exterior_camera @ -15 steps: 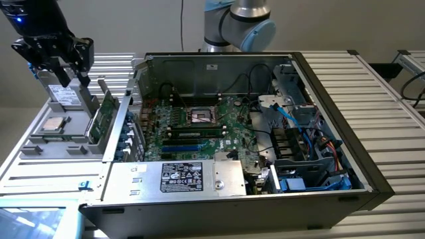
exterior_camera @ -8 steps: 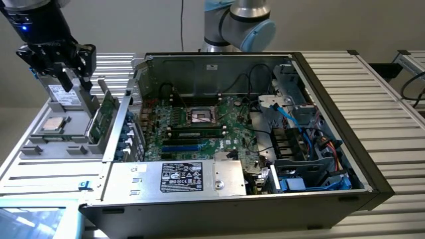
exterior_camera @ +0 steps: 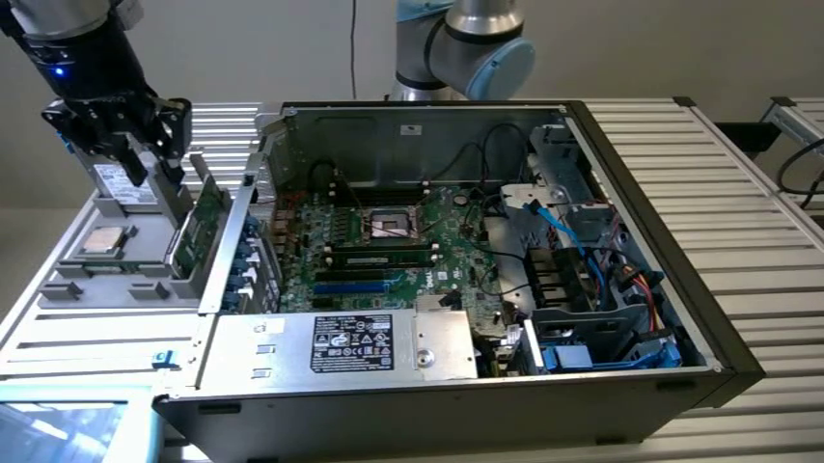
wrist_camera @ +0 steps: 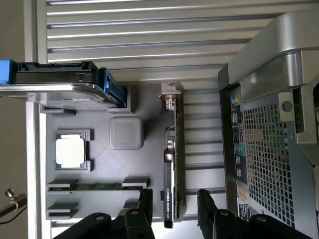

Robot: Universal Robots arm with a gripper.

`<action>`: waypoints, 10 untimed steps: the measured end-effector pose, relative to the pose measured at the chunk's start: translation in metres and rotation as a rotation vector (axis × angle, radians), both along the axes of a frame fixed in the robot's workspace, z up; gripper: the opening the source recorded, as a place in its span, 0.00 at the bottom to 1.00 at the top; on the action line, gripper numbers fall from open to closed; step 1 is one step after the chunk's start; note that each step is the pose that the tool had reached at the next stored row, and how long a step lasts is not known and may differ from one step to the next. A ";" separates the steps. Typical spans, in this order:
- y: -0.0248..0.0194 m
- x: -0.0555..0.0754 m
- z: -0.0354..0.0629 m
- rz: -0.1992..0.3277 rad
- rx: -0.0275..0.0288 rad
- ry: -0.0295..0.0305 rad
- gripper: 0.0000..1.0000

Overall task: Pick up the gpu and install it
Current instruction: 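Pick up the gpu and move the gpu toward the slot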

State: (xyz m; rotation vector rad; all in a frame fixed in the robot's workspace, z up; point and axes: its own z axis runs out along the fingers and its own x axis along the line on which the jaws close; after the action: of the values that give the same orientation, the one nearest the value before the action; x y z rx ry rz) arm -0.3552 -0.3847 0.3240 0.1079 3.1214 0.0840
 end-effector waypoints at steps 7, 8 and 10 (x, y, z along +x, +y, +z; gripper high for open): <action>0.0005 -0.001 -0.0126 0.010 0.0063 0.0000 0.49; 0.0005 -0.001 -0.0144 0.016 0.0064 -0.0001 0.49; 0.0006 -0.004 -0.0179 0.032 0.0064 0.0002 0.49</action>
State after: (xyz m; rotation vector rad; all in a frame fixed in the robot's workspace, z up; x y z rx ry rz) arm -0.3588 -0.3841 0.3061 0.0586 3.1237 0.0945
